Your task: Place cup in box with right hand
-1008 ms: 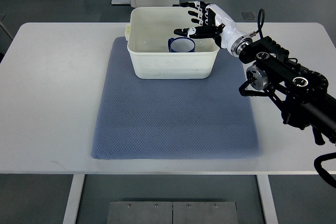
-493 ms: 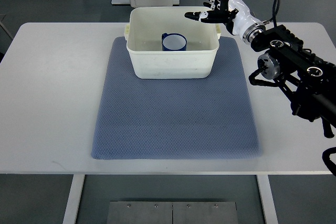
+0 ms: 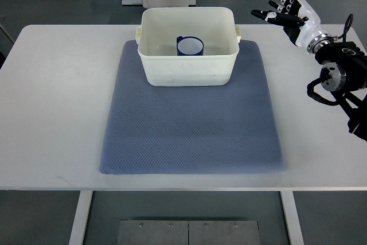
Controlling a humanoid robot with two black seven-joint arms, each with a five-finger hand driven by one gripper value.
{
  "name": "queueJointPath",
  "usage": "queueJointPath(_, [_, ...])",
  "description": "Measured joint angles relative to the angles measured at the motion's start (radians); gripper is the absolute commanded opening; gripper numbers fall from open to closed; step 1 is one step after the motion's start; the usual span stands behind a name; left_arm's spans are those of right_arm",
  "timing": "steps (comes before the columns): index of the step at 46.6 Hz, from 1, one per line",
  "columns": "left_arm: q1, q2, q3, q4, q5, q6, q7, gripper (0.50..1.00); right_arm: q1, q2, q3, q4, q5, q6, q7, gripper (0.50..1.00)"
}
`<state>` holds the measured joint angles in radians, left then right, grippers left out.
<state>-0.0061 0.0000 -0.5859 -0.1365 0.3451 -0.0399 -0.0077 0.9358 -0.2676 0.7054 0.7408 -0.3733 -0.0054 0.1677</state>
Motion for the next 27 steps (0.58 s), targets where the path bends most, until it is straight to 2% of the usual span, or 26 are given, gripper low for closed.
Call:
queueJointPath(13, [0.000,0.000,0.000,0.000,0.000,0.000,0.000,1.000,-0.114,0.019,0.058,-0.008,0.008,0.001,-0.001,1.000])
queueJointPath(27, [0.000,0.000,0.000,0.000,0.000,0.000,0.000,1.000,-0.146,0.024,0.078,-0.017,0.008,0.001,-0.001,1.000])
